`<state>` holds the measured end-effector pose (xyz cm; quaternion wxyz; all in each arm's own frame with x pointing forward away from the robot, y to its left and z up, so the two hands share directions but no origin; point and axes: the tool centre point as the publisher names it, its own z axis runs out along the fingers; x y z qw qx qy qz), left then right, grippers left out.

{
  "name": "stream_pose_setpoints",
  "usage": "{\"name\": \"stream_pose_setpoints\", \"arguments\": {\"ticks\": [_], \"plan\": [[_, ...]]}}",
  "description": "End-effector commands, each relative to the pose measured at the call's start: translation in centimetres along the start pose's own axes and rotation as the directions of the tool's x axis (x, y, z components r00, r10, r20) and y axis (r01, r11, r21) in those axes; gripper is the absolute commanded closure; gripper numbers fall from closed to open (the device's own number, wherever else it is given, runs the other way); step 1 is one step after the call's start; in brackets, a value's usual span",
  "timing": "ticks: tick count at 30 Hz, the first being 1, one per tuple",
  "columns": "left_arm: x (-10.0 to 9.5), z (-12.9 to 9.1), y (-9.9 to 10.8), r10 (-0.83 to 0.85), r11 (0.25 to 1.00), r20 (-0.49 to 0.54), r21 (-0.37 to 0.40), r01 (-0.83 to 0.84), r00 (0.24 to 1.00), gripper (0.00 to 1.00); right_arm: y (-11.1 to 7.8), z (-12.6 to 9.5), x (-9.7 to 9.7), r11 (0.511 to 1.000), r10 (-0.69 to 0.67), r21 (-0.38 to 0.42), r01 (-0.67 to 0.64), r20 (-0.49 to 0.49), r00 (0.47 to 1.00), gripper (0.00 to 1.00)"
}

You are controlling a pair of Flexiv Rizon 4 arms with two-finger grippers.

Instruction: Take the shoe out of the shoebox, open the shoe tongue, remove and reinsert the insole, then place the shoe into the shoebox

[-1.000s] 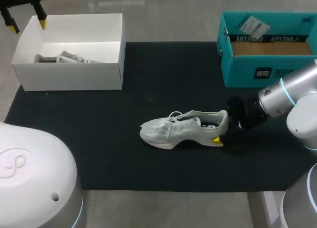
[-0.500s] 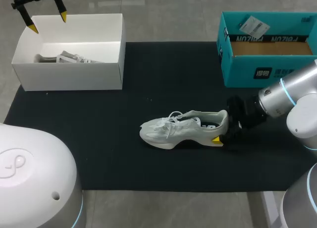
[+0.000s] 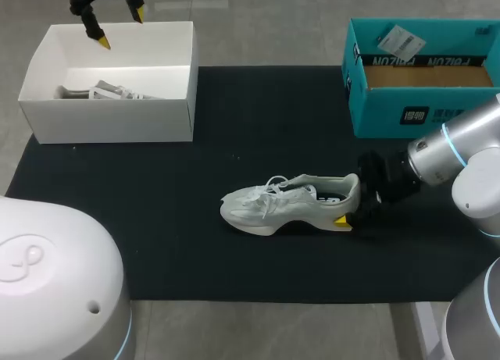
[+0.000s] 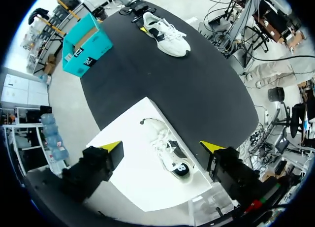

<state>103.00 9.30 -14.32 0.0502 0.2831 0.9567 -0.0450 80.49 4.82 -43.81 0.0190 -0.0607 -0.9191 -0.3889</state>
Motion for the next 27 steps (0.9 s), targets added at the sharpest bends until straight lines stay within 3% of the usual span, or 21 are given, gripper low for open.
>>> {"name": "stream_pose_setpoints", "arguments": {"ticks": [1,13,17,21,27], "plan": [[0.7,0.1,-0.8,-0.044,0.983,0.027,-0.180,0.048,0.999,0.00,-0.3,0.9,-0.3,1.000,0.001,0.003,-0.001,0.002,1.000,1.00],[0.7,0.1,-0.8,-0.044,0.983,0.027,-0.180,0.048,0.999,0.00,-0.3,0.9,-0.3,1.000,0.001,0.003,-0.001,0.002,1.000,1.00],[0.8,0.2,-2.6,-0.373,0.918,-0.026,-0.154,0.365,0.927,0.00,-0.3,0.9,-0.3,1.000,0.001,0.003,-0.001,0.002,1.000,1.00],[1.3,0.1,-4.6,-0.634,0.773,-0.089,-0.111,0.625,0.768,0.00,-0.3,0.9,-0.3,1.000,0.001,0.003,-0.001,0.002,1.000,1.00],[1.7,0.4,-8.3,-0.924,0.383,-0.092,-0.202,0.901,0.371,0.00,-0.3,0.9,-0.3,1.000,0.001,0.003,-0.001,0.002,1.000,1.00]]}}
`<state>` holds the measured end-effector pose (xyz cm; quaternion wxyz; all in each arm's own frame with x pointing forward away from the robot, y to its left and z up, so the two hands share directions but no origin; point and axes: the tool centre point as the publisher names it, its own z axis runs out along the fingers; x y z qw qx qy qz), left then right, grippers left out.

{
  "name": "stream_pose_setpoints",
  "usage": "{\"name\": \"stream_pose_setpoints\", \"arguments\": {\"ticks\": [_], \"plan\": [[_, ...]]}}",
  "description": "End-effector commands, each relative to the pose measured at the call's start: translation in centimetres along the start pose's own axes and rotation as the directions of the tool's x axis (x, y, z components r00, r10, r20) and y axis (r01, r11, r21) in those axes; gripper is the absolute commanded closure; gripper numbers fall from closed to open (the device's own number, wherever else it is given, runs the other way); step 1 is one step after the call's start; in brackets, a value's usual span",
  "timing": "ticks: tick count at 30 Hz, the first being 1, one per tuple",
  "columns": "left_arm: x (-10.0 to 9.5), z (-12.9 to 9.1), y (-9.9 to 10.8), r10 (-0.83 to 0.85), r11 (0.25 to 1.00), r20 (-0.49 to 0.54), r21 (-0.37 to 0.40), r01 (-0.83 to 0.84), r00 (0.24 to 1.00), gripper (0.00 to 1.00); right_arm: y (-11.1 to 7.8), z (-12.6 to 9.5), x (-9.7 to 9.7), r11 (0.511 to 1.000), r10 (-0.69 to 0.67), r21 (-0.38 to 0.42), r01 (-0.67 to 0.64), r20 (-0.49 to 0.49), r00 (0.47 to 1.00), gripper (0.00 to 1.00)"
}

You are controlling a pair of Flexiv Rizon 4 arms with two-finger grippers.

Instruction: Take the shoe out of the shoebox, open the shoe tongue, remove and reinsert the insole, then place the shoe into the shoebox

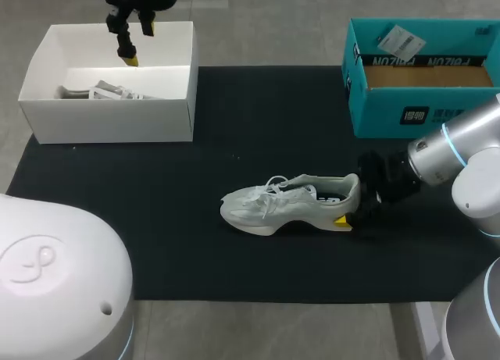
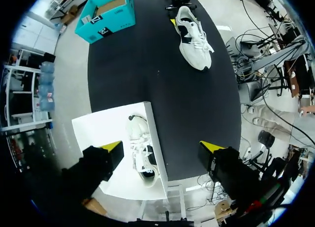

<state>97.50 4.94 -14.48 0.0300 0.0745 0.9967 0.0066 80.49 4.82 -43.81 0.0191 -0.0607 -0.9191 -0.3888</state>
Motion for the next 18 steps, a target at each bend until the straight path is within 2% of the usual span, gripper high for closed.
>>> {"name": "stream_pose_setpoints", "arguments": {"ticks": [1,4,9,10,13,15,18], "plan": [[0.4,0.1,-2.1,-0.721,0.691,-0.168,-0.106,0.715,0.672,0.00,-0.3,0.9,-0.3,1.000,0.001,0.003,-0.001,0.002,1.000,1.00],[0.7,0.3,-3.2,-0.804,0.591,-0.172,-0.125,0.797,0.569,0.00,-0.3,0.9,-0.3,1.000,0.001,0.003,-0.001,0.002,1.000,1.00],[1.8,0.5,-5.7,-0.873,0.487,-0.114,-0.120,0.865,0.475,0.00,-0.3,0.9,-0.3,1.000,0.001,0.003,-0.001,0.002,1.000,1.00],[2.0,0.6,-6.1,-0.879,0.471,-0.147,-0.113,0.875,0.454,0.00,-0.3,0.9,-0.3,1.000,0.001,0.003,-0.001,0.002,1.000,1.00],[3.1,0.7,-7.9,-0.885,0.458,-0.143,-0.109,0.882,0.442,0.00,-0.3,0.9,-0.3,1.000,0.001,0.003,-0.001,0.002,1.000,1.00],[3.6,1.0,-9.1,-0.849,0.519,-0.194,-0.128,0.845,0.492,0.00,-0.3,0.9,-0.3,1.000,0.001,0.003,-0.001,0.002,1.000,1.00],[3.6,1.0,-9.1,-0.849,0.519,-0.194,-0.128,0.845,0.492,0.00,-0.3,0.9,-0.3,1.000,0.001,0.003,-0.001,0.002,1.000,1.00]]}}
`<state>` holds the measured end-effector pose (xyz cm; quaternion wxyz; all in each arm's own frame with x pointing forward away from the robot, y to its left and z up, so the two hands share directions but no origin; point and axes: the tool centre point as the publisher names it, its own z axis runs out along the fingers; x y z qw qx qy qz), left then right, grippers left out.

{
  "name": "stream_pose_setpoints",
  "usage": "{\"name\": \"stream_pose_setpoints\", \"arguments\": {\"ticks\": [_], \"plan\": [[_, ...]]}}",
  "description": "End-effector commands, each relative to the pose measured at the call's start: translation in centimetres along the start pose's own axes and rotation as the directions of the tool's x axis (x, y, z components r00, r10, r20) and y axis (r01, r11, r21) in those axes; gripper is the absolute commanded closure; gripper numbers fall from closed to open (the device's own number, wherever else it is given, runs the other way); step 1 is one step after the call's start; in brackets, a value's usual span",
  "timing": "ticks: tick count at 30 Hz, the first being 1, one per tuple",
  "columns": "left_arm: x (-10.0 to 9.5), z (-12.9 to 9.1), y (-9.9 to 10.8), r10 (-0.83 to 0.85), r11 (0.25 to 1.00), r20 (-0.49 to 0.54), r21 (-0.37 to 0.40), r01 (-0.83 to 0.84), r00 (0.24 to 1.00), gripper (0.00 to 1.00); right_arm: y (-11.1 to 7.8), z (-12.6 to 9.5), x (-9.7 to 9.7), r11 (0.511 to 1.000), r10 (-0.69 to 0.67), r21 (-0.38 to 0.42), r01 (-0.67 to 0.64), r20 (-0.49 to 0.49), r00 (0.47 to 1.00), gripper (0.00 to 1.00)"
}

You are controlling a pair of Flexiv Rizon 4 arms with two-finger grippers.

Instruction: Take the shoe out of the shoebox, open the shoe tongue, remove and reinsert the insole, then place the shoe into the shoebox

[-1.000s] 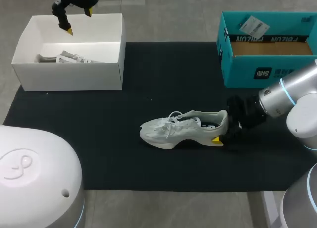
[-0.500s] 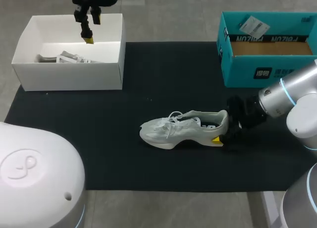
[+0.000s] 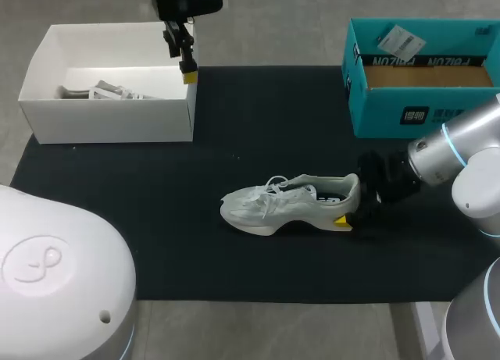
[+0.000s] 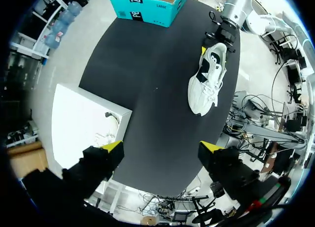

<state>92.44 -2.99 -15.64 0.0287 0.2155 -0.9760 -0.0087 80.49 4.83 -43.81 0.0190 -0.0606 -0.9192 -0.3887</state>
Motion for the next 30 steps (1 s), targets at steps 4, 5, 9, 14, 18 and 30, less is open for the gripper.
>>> {"name": "stream_pose_setpoints", "arguments": {"ticks": [4,5,9,14,18,30], "plan": [[0.1,0.2,-0.6,-0.430,0.903,-0.116,-0.038,0.428,0.896,0.00,-0.3,0.9,-0.3,1.000,0.001,0.003,-0.001,0.003,1.000,1.00],[0.1,0.2,-0.6,-0.430,0.903,-0.116,-0.038,0.428,0.896,0.00,-0.3,0.9,-0.3,1.000,0.001,0.003,-0.001,0.003,1.000,1.00],[0.1,0.2,-0.6,-0.430,0.903,-0.116,-0.038,0.428,0.896,0.00,-0.3,0.9,-0.3,1.000,0.001,0.003,-0.001,0.003,1.000,1.00],[0.1,0.2,-0.6,-0.430,0.903,-0.116,-0.038,0.428,0.896,0.00,-0.3,0.9,-0.3,1.000,0.001,0.003,-0.001,0.003,1.000,1.00],[0.1,0.2,-0.6,-0.430,0.903,-0.116,-0.038,0.428,0.896,0.00,-0.3,0.9,-0.3,1.000,0.001,0.003,-0.001,0.003,1.000,1.00],[7.0,0.4,-3.4,-0.719,0.687,0.047,0.193,0.700,0.693,0.00,-0.3,0.9,-0.3,1.000,0.001,0.003,-0.001,0.003,1.000,1.00]]}}
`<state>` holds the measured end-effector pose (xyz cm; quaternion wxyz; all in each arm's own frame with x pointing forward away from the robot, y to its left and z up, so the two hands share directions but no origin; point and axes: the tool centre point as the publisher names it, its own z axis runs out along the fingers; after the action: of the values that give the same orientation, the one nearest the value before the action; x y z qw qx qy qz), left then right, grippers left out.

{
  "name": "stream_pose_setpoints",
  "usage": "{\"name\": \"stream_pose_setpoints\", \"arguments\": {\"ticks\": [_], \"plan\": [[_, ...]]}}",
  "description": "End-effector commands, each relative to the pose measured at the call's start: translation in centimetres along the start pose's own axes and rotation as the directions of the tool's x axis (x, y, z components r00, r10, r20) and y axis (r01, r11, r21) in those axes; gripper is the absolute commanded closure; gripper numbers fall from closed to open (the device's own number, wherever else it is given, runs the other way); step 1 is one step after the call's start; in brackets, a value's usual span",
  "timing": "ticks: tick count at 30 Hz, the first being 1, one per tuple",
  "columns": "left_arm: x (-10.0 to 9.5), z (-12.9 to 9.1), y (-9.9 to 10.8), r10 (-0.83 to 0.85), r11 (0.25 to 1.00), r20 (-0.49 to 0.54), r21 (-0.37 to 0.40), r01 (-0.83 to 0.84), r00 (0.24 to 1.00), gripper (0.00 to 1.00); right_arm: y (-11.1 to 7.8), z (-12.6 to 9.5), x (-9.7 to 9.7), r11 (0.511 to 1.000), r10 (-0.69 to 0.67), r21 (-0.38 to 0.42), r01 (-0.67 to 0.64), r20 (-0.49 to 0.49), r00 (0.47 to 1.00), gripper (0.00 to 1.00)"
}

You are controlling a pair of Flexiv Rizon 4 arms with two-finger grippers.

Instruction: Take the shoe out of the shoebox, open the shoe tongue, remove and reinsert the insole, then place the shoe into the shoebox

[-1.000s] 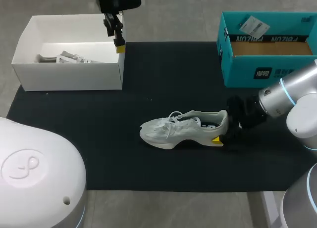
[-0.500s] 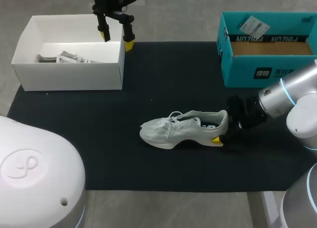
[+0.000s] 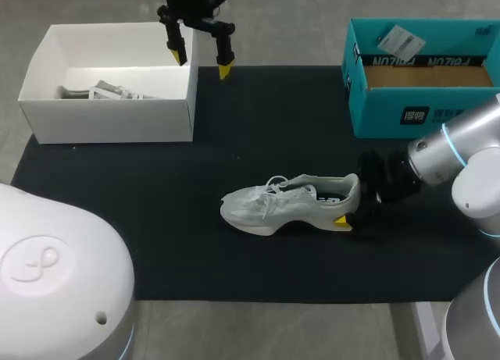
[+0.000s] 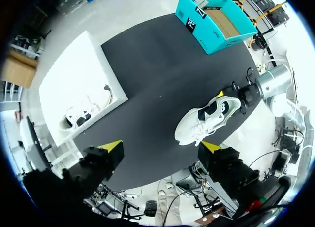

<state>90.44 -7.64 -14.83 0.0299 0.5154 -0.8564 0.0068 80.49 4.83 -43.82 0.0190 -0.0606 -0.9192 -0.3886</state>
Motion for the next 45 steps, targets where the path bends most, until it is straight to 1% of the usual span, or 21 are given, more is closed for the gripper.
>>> {"name": "stream_pose_setpoints", "arguments": {"ticks": [1,3,4,5,8,10,13,14,15,17,20,24,25,30,31,32,36,45], "plan": [[3.2,1.5,2.0,-0.187,0.971,0.105,0.172,0.168,0.977,0.00,-0.3,0.9,-0.3,1.000,0.001,0.003,-0.001,0.002,1.000,1.00],[3.9,1.9,2.1,-0.229,0.960,0.056,0.177,0.216,0.972,0.00,-0.3,0.9,-0.3,1.000,0.001,0.003,-0.001,0.002,1.000,1.00],[4.3,2.3,2.1,-0.246,0.955,0.082,0.189,0.228,0.966,0.00,-0.3,0.9,-0.3,1.000,0.001,0.003,-0.001,0.002,1.000,1.00],[4.6,2.6,2.2,-0.274,0.948,0.056,0.185,0.259,0.960,0.00,-0.3,0.9,-0.3,1.000,0.001,0.003,-0.001,0.002,1.000,1.00],[5.4,3.5,2.3,-0.322,0.934,0.029,0.176,0.312,0.946,0.00,-0.3,0.9,-0.3,1.000,0.001,0.003,-0.001,0.002,1.000,1.00],[6.3,4.2,2.5,-0.317,0.940,0.014,0.138,0.312,0.948,0.00,-0.3,0.9,-0.3,1.000,0.001,0.003,-0.001,0.002,1.000,1.00],[7.7,5.4,2.7,-0.287,0.952,0.009,0.112,0.284,0.958,0.00,-0.3,0.9,-0.3,1.000,0.001,0.003,-0.001,0.002,1.000,1.00],[8.3,6.0,2.8,-0.269,0.959,0.019,0.101,0.266,0.963,0.00,-0.3,0.9,-0.3,1.000,0.001,0.003,-0.001,0.002,1.000,1.00],[8.9,6.3,3.0,-0.266,0.960,0.003,0.097,0.264,0.964,0.00,-0.3,0.9,-0.3,1.000,0.001,0.003,-0.001,0.002,1.000,1.00],[10.5,7.4,3.3,-0.237,0.967,0.034,0.100,0.233,0.971,0.00,-0.3,0.9,-0.3,1.000,0.001,0.003,-0.001,0.002,1.000,1.00],[12.8,8.8,3.8,-0.221,0.969,0.060,0.125,0.212,0.973,0.00,-0.3,0.9,-0.3,1.000,0.001,0.003,-0.001,0.002,1.000,1.00],[15.1,10.9,3.7,-0.228,0.967,0.056,0.125,0.220,0.972,0.00,-0.3,0.9,-0.3,1.000,0.001,0.003,-0.001,0.002,1.000,1.00],[15.5,11.5,3.5,-0.234,0.967,0.052,0.113,0.227,0.971,0.00,-0.3,0.9,-0.3,1.000,0.001,0.003,-0.001,0.002,1.000,1.00],[17.3,13.2,2.9,-0.289,0.951,0.020,0.125,0.284,0.957,0.00,-0.3,0.9,-0.3,1.000,0.001,0.003,-0.001,0.002,1.000,1.00],[17.6,13.6,2.7,-0.284,0.953,0.015,0.116,0.280,0.959,0.00,-0.3,0.9,-0.3,1.000,0.001,0.003,-0.001,0.002,1.000,1.00],[17.8,13.9,2.6,-0.294,0.948,0.010,0.126,0.291,0.956,0.00,-0.3,0.9,-0.3,1.000,0.001,0.003,-0.001,0.002,1.000,1.00],[18.9,15.4,2.0,-0.276,0.956,0.025,0.110,0.272,0.961,0.00,-0.3,0.9,-0.3,1.000,0.001,0.003,-0.001,0.002,1.000,1.00],[20.5,18.5,1.0,-0.257,0.961,0.060,0.123,0.248,0.965,0.00,-0.3,0.9,-0.3,1.000,0.001,0.003,-0.001,0.002,1.000,1.00]]}}
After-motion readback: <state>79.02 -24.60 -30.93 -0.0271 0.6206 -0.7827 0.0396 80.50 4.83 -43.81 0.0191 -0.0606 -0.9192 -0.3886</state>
